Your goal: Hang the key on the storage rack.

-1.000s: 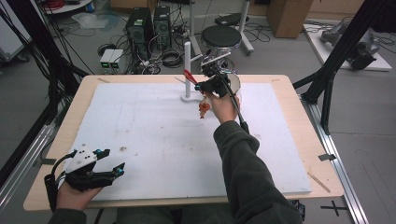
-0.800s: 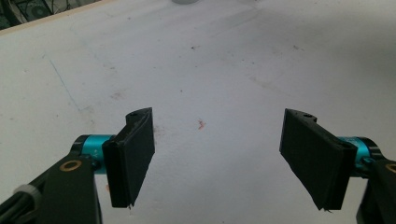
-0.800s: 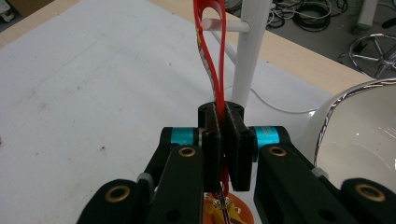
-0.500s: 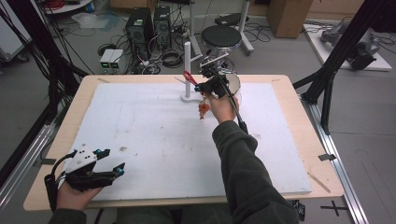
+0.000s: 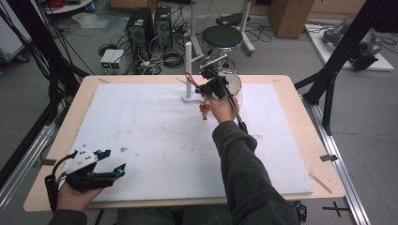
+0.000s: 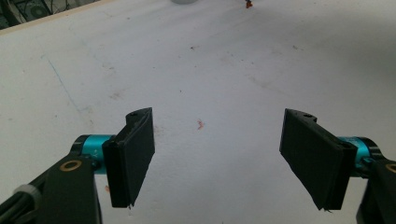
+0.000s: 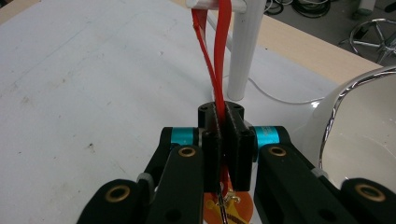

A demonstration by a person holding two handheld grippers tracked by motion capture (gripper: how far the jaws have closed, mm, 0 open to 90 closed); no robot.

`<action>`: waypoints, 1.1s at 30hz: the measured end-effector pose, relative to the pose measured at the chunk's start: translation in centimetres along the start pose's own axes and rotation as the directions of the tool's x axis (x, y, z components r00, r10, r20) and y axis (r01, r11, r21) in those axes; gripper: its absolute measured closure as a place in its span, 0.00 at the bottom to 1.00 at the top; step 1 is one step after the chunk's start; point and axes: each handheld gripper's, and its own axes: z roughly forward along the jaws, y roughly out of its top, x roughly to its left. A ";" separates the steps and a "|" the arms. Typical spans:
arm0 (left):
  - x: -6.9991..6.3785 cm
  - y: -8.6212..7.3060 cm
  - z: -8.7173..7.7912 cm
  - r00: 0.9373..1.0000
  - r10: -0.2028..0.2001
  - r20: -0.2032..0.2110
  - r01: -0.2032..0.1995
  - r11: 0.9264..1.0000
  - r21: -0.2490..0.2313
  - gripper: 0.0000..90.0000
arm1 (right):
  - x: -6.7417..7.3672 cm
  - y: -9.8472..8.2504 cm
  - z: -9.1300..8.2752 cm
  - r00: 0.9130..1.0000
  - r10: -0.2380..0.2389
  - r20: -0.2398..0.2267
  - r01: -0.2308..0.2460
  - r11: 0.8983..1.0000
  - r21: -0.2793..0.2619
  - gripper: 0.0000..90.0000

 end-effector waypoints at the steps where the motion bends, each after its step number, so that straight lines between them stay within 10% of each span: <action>1: 0.0 0.0 0.0 1.000 -0.001 0.001 0.001 1.000 -0.001 0.30 | 0.0 0.0 0.0 1.000 0.006 -0.003 -0.006 1.000 0.005 0.95; 33: 0.0 0.1 0.2 1.000 -0.003 -0.002 0.003 1.000 0.003 0.30 | -1.7 -0.5 -2.2 0.984 0.048 -0.174 -0.065 0.994 -0.090 0.77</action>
